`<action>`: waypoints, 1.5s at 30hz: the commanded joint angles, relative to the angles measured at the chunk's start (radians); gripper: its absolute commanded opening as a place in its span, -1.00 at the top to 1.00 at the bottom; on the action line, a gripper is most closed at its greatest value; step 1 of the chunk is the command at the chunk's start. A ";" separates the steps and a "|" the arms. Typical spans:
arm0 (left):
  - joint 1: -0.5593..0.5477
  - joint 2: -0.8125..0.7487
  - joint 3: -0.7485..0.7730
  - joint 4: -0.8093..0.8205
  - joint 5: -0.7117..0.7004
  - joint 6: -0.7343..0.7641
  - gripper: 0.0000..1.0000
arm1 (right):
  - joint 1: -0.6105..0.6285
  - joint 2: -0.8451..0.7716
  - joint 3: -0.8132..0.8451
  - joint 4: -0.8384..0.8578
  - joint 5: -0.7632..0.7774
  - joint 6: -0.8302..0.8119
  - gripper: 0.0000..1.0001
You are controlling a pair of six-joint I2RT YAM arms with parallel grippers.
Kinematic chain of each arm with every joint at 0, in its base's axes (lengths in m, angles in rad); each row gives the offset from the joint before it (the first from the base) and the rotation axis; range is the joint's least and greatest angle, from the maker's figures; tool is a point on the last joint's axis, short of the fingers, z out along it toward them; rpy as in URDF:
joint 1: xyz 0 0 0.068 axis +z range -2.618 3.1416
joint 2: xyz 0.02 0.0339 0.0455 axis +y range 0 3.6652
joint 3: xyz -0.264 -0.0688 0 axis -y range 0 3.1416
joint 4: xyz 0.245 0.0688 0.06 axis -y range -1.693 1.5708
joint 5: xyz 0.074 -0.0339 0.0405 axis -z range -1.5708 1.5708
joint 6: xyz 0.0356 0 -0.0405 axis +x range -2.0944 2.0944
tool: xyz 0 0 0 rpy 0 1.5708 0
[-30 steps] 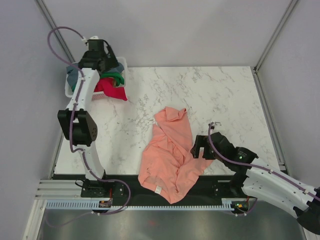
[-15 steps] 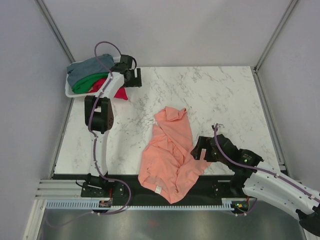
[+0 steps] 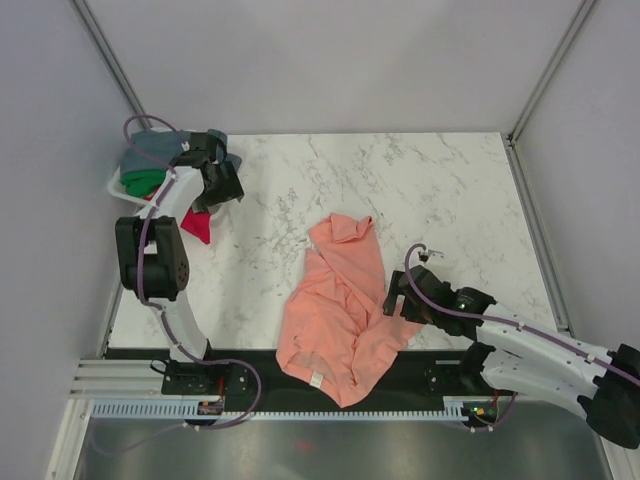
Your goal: Fold and stack the t-shirts
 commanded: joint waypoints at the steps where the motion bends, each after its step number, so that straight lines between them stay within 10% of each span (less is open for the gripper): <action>1: -0.060 -0.237 -0.136 -0.003 -0.009 -0.108 -0.96 | 0.023 0.057 -0.043 0.080 0.013 0.101 -0.93; 7: -0.187 -0.384 -0.347 0.029 0.050 -0.108 -0.96 | 0.248 0.048 -0.153 0.213 0.028 0.344 -0.33; 11: -0.243 -0.498 -0.468 0.058 0.094 -0.130 -0.95 | 0.548 0.124 -0.188 0.400 0.141 0.528 0.72; 14: -0.276 -0.563 -0.545 0.063 0.111 -0.144 -0.95 | 0.674 0.289 -0.074 0.522 0.209 0.560 0.93; 16: -0.283 -0.637 -0.588 0.063 0.113 -0.140 -0.95 | 0.757 0.453 0.041 0.562 0.225 0.486 0.91; 20: -0.283 -0.750 -0.617 0.008 0.157 -0.101 -0.96 | 0.822 0.653 0.473 0.274 0.301 0.323 -0.68; 22: -0.283 -0.807 -0.622 -0.017 0.200 -0.068 -0.96 | 0.820 0.681 0.599 0.022 0.426 0.338 -0.96; 33: -0.286 -1.023 -0.717 -0.009 0.180 -0.045 -0.99 | 0.338 0.649 0.750 -0.046 0.329 -0.048 -0.90; 45: -0.286 -1.033 -0.726 0.024 0.295 -0.020 -0.99 | 0.021 1.094 1.079 -0.044 0.186 -0.240 -0.53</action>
